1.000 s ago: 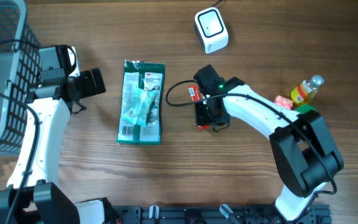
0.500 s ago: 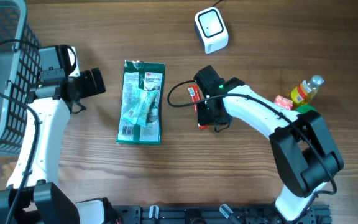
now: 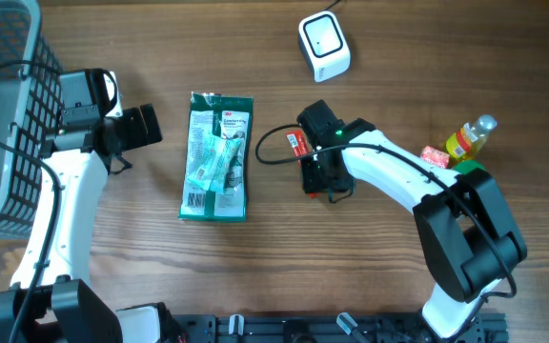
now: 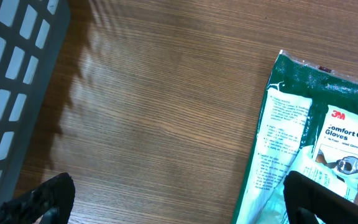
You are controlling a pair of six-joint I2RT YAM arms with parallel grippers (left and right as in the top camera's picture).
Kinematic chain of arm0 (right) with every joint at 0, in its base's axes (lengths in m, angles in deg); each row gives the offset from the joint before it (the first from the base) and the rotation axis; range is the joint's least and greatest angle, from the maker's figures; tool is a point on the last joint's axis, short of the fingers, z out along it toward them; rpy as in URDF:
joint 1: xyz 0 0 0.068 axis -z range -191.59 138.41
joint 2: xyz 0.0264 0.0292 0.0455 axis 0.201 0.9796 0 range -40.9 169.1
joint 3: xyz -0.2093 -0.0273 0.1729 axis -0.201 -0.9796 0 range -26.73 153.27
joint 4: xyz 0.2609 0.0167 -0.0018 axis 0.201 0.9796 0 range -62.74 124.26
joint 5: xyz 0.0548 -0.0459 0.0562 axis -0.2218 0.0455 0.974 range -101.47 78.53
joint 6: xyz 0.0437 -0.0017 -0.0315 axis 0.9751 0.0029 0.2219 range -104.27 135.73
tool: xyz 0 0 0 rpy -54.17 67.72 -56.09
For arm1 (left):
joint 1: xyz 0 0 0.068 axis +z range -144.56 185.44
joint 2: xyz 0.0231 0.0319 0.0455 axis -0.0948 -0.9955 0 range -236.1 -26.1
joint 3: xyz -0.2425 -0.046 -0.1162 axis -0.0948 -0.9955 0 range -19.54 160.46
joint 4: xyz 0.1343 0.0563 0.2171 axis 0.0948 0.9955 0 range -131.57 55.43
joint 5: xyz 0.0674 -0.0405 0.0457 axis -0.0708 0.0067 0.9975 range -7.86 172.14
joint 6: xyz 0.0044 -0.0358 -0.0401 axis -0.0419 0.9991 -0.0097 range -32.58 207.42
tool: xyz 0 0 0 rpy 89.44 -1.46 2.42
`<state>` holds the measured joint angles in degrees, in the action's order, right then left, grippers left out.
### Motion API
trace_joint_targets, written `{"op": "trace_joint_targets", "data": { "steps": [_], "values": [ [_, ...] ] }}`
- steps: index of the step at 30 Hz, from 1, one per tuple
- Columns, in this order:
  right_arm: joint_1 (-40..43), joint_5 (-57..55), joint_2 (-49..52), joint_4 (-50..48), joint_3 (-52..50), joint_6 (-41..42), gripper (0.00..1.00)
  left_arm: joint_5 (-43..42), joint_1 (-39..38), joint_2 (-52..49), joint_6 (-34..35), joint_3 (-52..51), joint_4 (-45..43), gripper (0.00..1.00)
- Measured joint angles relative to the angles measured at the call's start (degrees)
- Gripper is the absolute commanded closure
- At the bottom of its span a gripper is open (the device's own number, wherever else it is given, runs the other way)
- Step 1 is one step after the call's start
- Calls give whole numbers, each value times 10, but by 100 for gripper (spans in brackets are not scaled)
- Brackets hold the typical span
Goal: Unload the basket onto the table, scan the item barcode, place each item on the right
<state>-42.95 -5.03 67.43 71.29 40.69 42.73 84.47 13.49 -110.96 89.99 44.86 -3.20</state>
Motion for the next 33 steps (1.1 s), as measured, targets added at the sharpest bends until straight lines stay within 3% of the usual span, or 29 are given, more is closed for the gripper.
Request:
{"op": "trace_joint_targets", "data": {
  "steps": [33],
  "values": [
    [0,-1,0,-35,-14,0,65,0,0,0,0,0,0,0]
  ]
}}
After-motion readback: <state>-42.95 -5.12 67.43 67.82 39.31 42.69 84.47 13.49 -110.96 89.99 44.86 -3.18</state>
